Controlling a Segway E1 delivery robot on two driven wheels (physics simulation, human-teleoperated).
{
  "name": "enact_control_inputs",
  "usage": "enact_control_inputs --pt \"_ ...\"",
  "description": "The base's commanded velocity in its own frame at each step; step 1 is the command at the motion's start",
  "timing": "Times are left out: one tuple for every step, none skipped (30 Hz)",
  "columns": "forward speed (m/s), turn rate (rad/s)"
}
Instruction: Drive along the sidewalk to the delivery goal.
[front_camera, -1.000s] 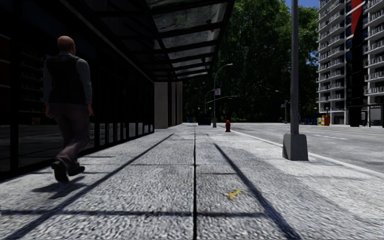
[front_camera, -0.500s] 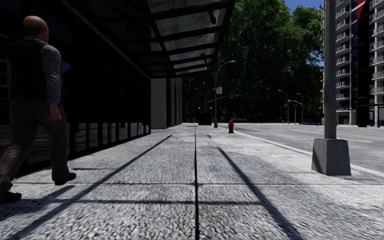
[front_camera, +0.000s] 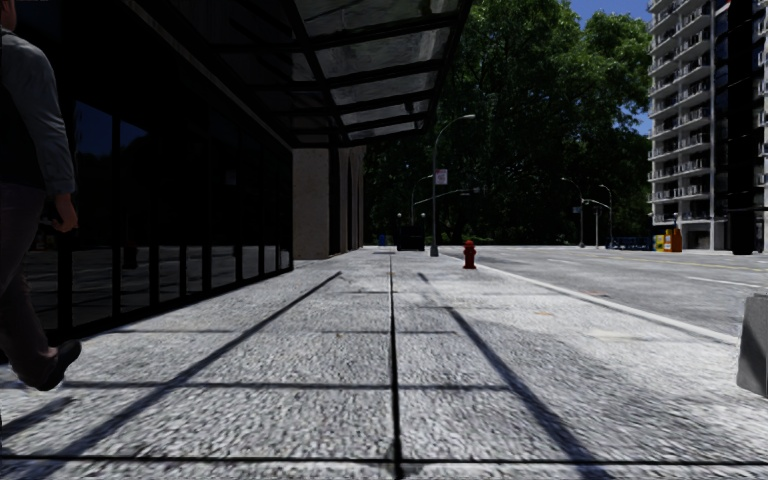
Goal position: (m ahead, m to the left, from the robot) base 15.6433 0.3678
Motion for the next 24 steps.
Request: enact_control_inputs --pt "2.00 0.00" --pt "2.00 0.00" --pt "2.00 0.00" --pt "2.00 0.00" --pt "2.00 0.00" --pt "2.00 0.00" --pt "2.00 0.00" --pt "2.00 0.00" --pt "2.00 0.00" --pt "2.00 0.00" --pt "2.00 0.00" --pt "2.00 0.00" --pt "2.00 0.00" --pt "2.00 0.00" --pt "2.00 0.00" --pt "2.00 0.00" --pt "2.00 0.00" --pt "2.00 0.00" --pt "2.00 0.00" --pt "2.00 0.00" --pt "2.00 0.00" --pt "2.00 0.00" --pt "2.00 0.00" --pt "2.00 0.00"
